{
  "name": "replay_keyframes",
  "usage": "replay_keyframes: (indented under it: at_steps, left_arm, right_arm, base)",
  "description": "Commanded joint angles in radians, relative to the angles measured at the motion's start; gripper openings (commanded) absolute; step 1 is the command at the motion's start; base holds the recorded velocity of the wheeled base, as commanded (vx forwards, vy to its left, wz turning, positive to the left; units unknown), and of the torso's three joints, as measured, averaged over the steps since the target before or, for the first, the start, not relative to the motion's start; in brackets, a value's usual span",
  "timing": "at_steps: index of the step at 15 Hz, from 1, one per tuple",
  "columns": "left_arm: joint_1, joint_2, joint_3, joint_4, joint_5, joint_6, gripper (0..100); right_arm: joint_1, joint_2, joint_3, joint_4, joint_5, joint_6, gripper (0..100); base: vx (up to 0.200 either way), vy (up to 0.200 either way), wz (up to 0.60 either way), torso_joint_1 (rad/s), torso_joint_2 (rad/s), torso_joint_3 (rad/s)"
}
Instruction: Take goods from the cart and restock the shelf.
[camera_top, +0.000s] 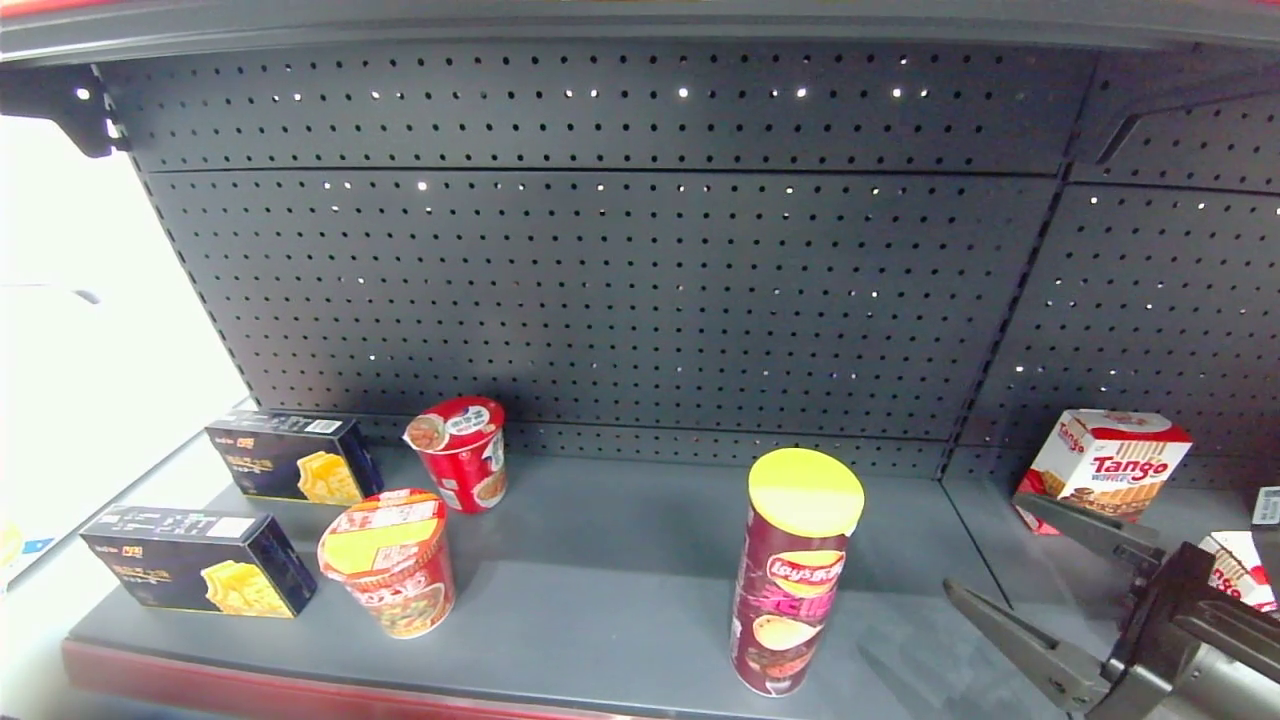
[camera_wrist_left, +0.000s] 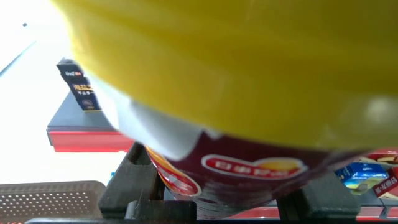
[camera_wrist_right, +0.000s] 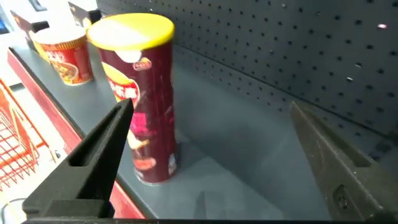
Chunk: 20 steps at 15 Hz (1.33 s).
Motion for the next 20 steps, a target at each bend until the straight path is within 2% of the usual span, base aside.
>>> replay_keyframes:
  at_steps: [1,3,5,6,7,8,10,13,15,17,19,20]
  left_arm:
    - [0.002,-0.016,0.002,0.001,0.000,0.000,0]
    - [0.000,-0.028,0.005,0.001,0.000,0.000,0]
    - [0.002,-0.043,0.010,0.001,0.002,0.000,0]
    - [0.002,-0.045,0.008,0.001,0.005,0.000,0]
    - [0.002,-0.043,0.008,0.001,0.005,0.000,0]
    - [0.002,-0.043,0.008,0.001,0.005,0.000,0]
    - [0.000,-0.042,0.007,0.001,0.005,0.000,0]
    - [0.000,-0.042,0.007,0.001,0.005,0.000,0]
    - [-0.001,-0.042,0.007,0.001,0.005,0.000,0]
    - [-0.001,-0.042,0.007,0.001,0.003,0.000,0]
    - [-0.003,-0.043,0.005,0.001,0.003,0.000,0]
    - [-0.003,-0.042,0.002,0.000,0.002,0.000,0]
  right_arm:
    - [-0.031,-0.142,0.000,0.083,-0.001,-0.016,100]
    - [-0.079,-0.227,-0.003,0.169,-0.001,-0.045,100]
    - [-0.114,-0.408,-0.014,0.382,-0.003,-0.046,100]
    - [-0.142,-0.531,-0.035,0.541,-0.018,-0.046,100]
    - [-0.158,-0.574,-0.049,0.609,-0.039,-0.046,100]
    - [-0.191,-0.692,-0.078,0.779,-0.101,-0.046,100]
    - [-0.229,-0.870,-0.089,1.020,-0.187,-0.046,100]
    - [-0.269,-1.125,-0.087,1.298,-0.242,-0.043,100]
    - [-0.341,-1.228,-0.072,1.377,-0.306,-0.042,100]
    - [-0.418,-1.294,-0.024,1.371,-0.315,-0.040,100]
    - [-0.421,-1.295,-0.020,1.357,-0.323,-0.026,100]
    - [-0.419,-1.295,-0.020,1.362,-0.291,0.021,100]
  base:
    - [0.000,0.000,0.00,0.000,0.00,0.000]
    - [0.000,0.000,0.00,0.000,0.00,0.000]
    - [0.000,0.000,0.00,0.000,0.00,0.000]
    - [0.000,0.000,0.00,0.000,0.00,0.000]
    - [0.000,0.000,0.00,0.000,0.00,0.000]
    - [0.000,0.000,0.00,0.000,0.00,0.000]
    - [0.000,0.000,0.00,0.000,0.00,0.000]
    - [0.000,0.000,0.00,0.000,0.00,0.000]
    - [0.000,0.000,0.00,0.000,0.00,0.000]
    - [0.000,0.000,0.00,0.000,0.00,0.000]
    - [0.000,0.000,0.00,0.000,0.00,0.000]
    - [0.000,0.000,0.00,0.000,0.00,0.000]
